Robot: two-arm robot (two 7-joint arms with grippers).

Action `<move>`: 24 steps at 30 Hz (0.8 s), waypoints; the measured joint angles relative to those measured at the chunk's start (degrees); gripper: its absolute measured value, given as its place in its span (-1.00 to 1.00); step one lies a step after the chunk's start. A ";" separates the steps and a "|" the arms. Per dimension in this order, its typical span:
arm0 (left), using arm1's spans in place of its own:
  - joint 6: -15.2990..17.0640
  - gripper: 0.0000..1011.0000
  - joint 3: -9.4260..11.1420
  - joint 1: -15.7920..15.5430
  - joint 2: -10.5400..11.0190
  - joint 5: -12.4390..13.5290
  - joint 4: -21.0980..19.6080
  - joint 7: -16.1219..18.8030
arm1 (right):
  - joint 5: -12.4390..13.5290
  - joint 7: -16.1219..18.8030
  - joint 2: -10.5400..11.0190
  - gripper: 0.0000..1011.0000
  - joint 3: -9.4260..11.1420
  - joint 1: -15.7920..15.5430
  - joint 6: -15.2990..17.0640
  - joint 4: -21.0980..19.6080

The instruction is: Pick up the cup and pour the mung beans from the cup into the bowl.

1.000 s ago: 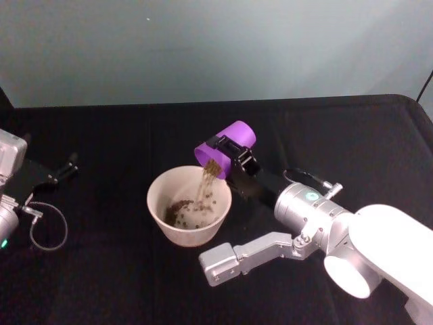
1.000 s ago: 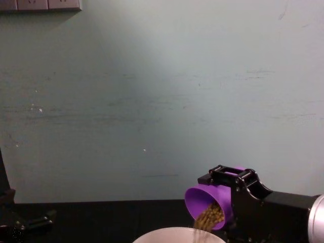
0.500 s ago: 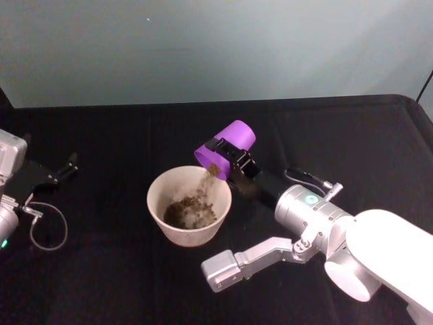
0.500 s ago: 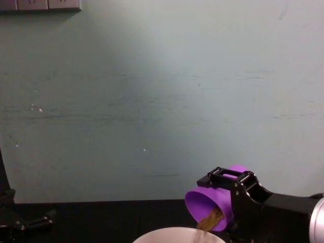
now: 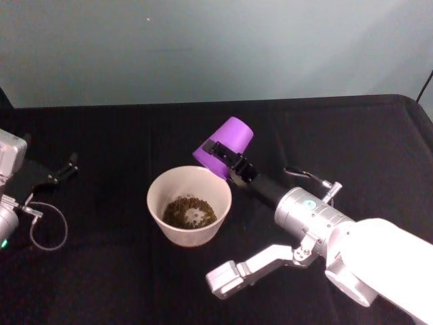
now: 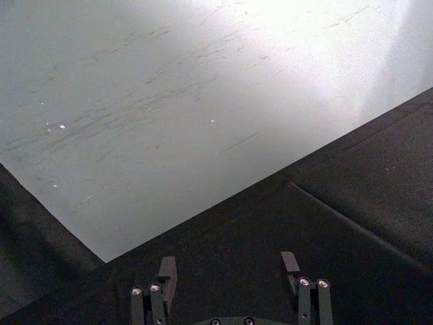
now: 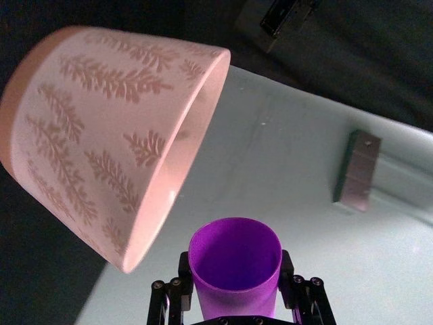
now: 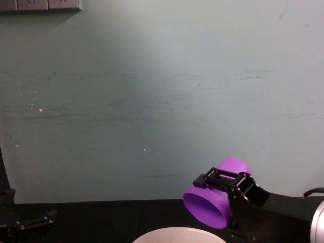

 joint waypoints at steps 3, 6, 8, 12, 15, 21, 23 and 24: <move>0.00 0.98 0.00 0.00 0.00 0.01 0.00 0.00 | -2.22 -1.00 0.39 0.46 -0.93 0.41 0.78 0.00; 0.00 0.98 0.00 0.00 0.00 0.00 0.00 0.00 | -2.94 -1.39 0.58 0.46 -1.30 0.56 1.15 -0.01; 0.00 0.98 0.00 0.00 0.00 0.00 0.00 0.00 | -2.99 -1.62 0.65 0.46 -1.37 0.62 1.30 -0.01; 0.00 0.98 0.00 0.00 0.00 0.00 0.00 0.00 | -2.58 -2.11 0.72 0.46 -1.17 0.59 1.46 0.00; 0.00 0.98 0.00 0.00 0.00 0.00 0.00 0.00 | -1.33 -2.33 0.76 0.46 -0.58 0.34 1.43 -0.03; 0.00 0.98 0.00 0.00 0.00 0.00 0.00 0.00 | 1.14 -2.38 0.79 0.46 0.72 -0.11 0.92 -0.20; 0.00 0.98 0.00 0.00 0.00 0.00 0.00 0.00 | 1.68 -2.38 0.80 0.46 1.11 -0.24 0.72 -0.20; 0.00 0.98 0.00 0.00 0.00 0.00 0.00 0.00 | 2.49 -2.38 0.78 0.46 1.47 -0.40 0.48 -0.20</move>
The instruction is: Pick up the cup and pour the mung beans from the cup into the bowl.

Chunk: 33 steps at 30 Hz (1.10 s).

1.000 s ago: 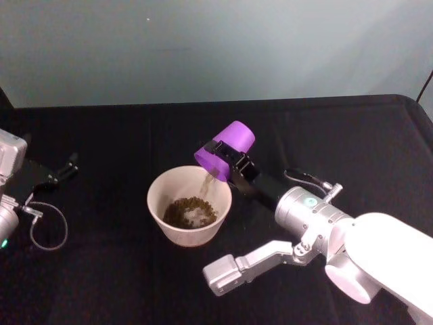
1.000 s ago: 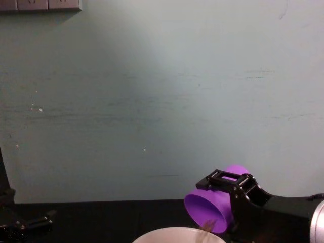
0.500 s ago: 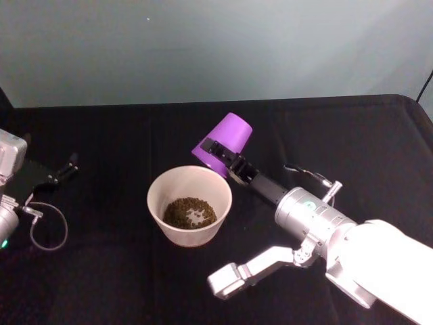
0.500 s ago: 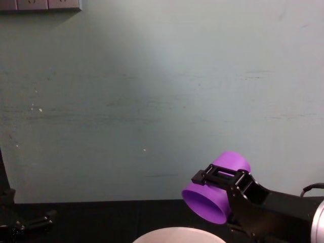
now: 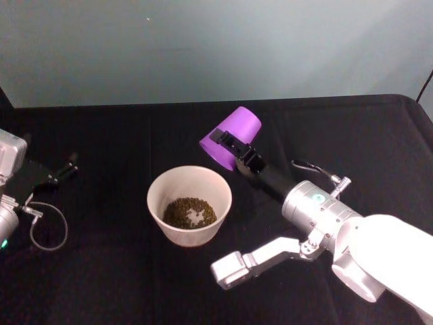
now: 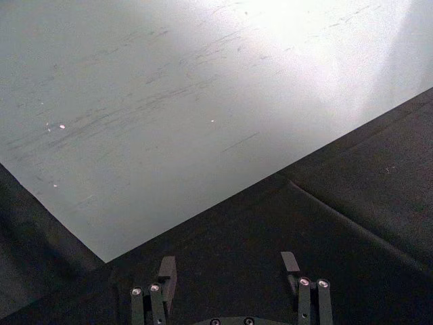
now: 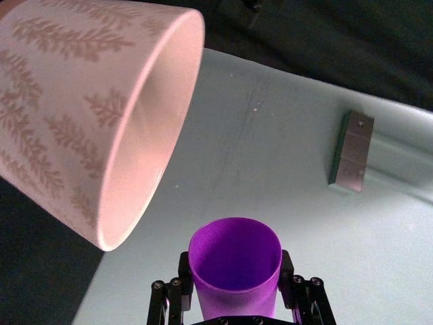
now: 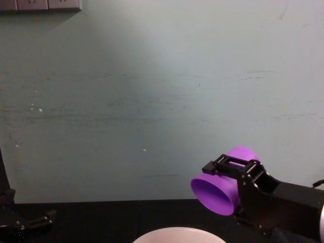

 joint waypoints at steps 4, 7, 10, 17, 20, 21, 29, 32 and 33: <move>0.00 0.98 0.00 0.00 0.00 0.00 0.00 0.00 | 6.75 0.19 -0.60 0.46 2.49 -1.12 -2.15 -0.22; 0.00 0.98 0.00 0.00 0.00 0.00 0.00 0.00 | 11.83 0.62 -1.00 0.46 4.66 -2.00 -3.70 -0.41; 0.00 0.98 0.00 0.00 0.00 0.00 0.00 0.00 | 22.00 2.77 -1.64 0.46 9.08 -3.72 -6.21 -0.85; 0.00 0.98 0.00 0.00 0.00 0.00 0.00 0.00 | 45.27 10.54 -3.37 0.46 18.36 -6.93 -9.82 -0.78; 0.00 0.98 0.00 0.00 0.00 0.00 0.00 0.00 | 54.81 14.81 -4.27 0.46 21.91 -7.83 -9.78 -0.32; 0.00 0.98 0.00 0.00 0.00 0.00 0.00 0.00 | 60.79 17.58 -4.91 0.46 24.19 -8.30 -9.54 0.29; 0.00 0.98 0.00 0.00 0.00 0.00 0.00 0.00 | 87.20 31.99 -5.66 0.46 32.26 -8.87 -6.41 5.09; 0.00 0.98 0.00 0.00 0.00 0.00 0.00 0.00 | 92.64 34.88 -5.62 0.46 33.48 -8.88 -4.99 6.18; 0.00 0.98 0.00 0.00 0.00 0.00 0.00 0.00 | 93.78 35.41 -5.62 0.46 33.65 -8.89 -4.70 6.30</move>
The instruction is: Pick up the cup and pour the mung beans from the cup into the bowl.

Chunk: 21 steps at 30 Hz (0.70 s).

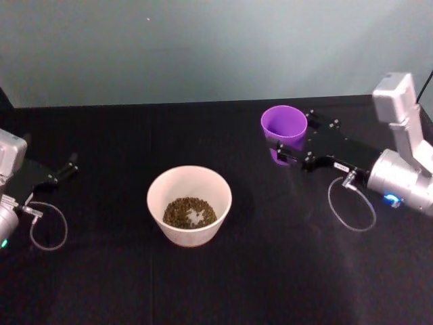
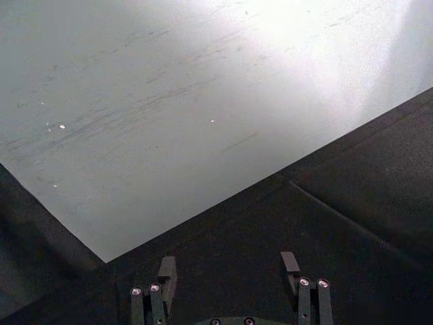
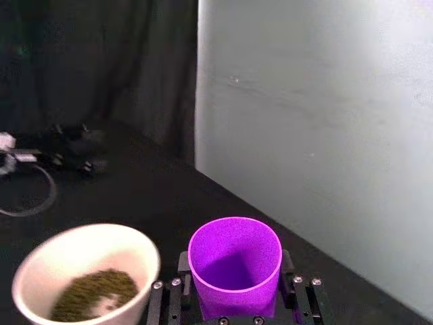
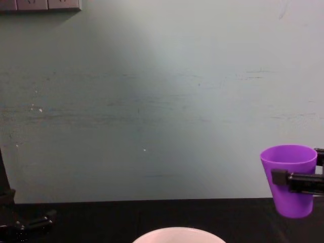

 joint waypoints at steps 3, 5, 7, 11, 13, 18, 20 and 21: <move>0.00 0.98 0.00 0.00 0.00 0.00 0.00 0.00 | 4.12 2.42 0.01 0.46 0.20 -0.11 1.68 0.61; 0.00 0.98 0.00 0.00 0.00 0.00 0.00 0.00 | 5.10 2.80 0.02 0.46 0.07 -0.25 2.22 0.85; 0.00 0.98 0.00 0.00 0.00 0.00 0.00 0.00 | 5.95 2.86 0.06 0.46 -0.11 -0.49 2.70 1.01; 0.00 0.98 0.00 0.00 0.00 0.00 0.00 0.00 | 7.02 2.72 0.26 0.46 -0.38 -0.73 3.13 1.19; 0.00 0.98 0.00 0.00 0.00 0.00 0.00 0.00 | 7.47 2.56 0.44 0.46 -0.61 -0.75 3.42 1.21; 0.00 0.98 0.00 -0.01 0.00 0.00 0.00 0.00 | 7.73 2.30 0.55 0.46 -0.75 -0.75 3.57 1.21; 0.00 0.98 0.00 -0.01 0.00 0.00 0.00 0.00 | 7.71 2.30 0.53 0.46 -0.72 -0.75 3.56 1.21; 0.00 0.98 0.00 0.00 0.00 0.00 0.00 0.00 | 7.70 2.30 0.53 0.46 -0.71 -0.75 3.55 1.21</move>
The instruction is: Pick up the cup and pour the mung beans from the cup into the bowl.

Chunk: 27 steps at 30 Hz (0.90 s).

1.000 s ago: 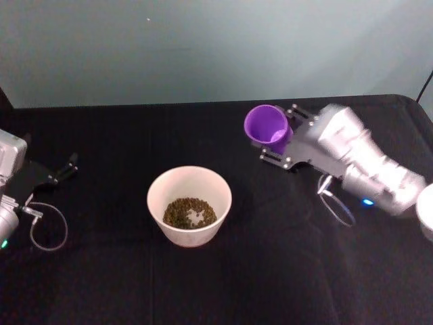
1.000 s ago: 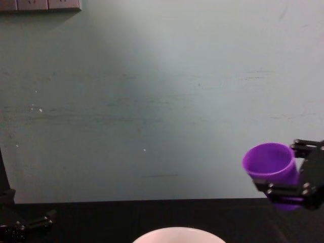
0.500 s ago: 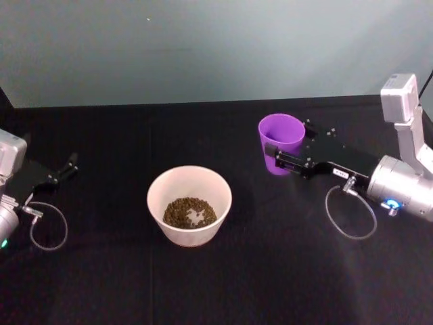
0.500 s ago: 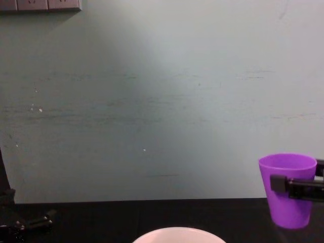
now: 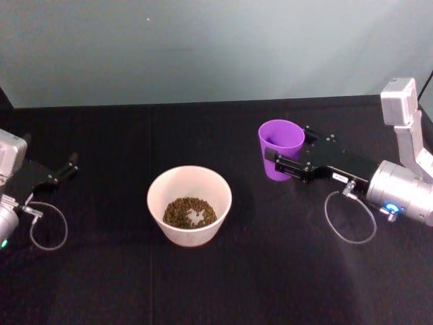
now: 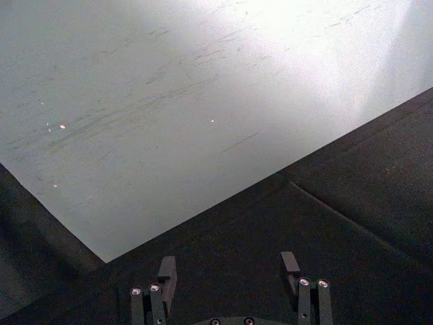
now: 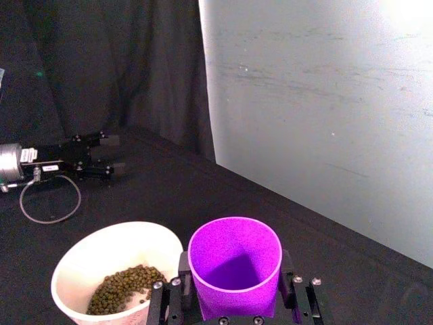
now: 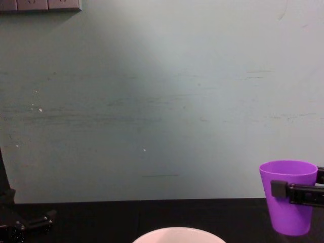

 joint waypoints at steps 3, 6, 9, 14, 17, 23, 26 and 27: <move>0.00 0.98 0.00 0.00 0.00 0.00 0.00 0.00 | -0.04 0.00 -0.01 0.46 0.03 0.01 -0.03 0.00; 0.00 0.98 0.00 0.00 0.00 0.00 0.00 0.00 | -0.06 0.00 -0.02 0.46 0.06 0.02 -0.09 -0.01; 0.00 0.98 0.00 0.00 0.00 0.00 0.00 0.00 | -0.09 0.00 -0.04 0.46 0.08 0.02 -0.14 -0.02; 0.00 0.98 0.00 0.00 0.00 0.00 0.00 0.00 | 1.08 0.49 0.21 0.46 0.01 -0.32 -2.92 1.06; 0.00 0.98 0.00 0.00 0.00 0.00 0.00 0.00 | 1.31 0.98 0.18 0.46 -0.49 -0.14 -5.09 2.43; 0.00 0.98 0.00 0.00 0.00 0.00 0.00 0.00 | -0.34 1.15 -0.27 0.46 -2.77 0.99 -9.38 6.11; 0.00 0.98 0.00 0.00 0.00 0.00 0.00 0.00 | -1.10 1.06 -0.56 0.46 -3.74 1.34 -10.49 7.42; 0.00 0.98 0.00 0.00 0.00 0.00 0.00 0.00 | -1.36 0.91 -0.71 0.46 -4.28 1.56 -10.85 8.01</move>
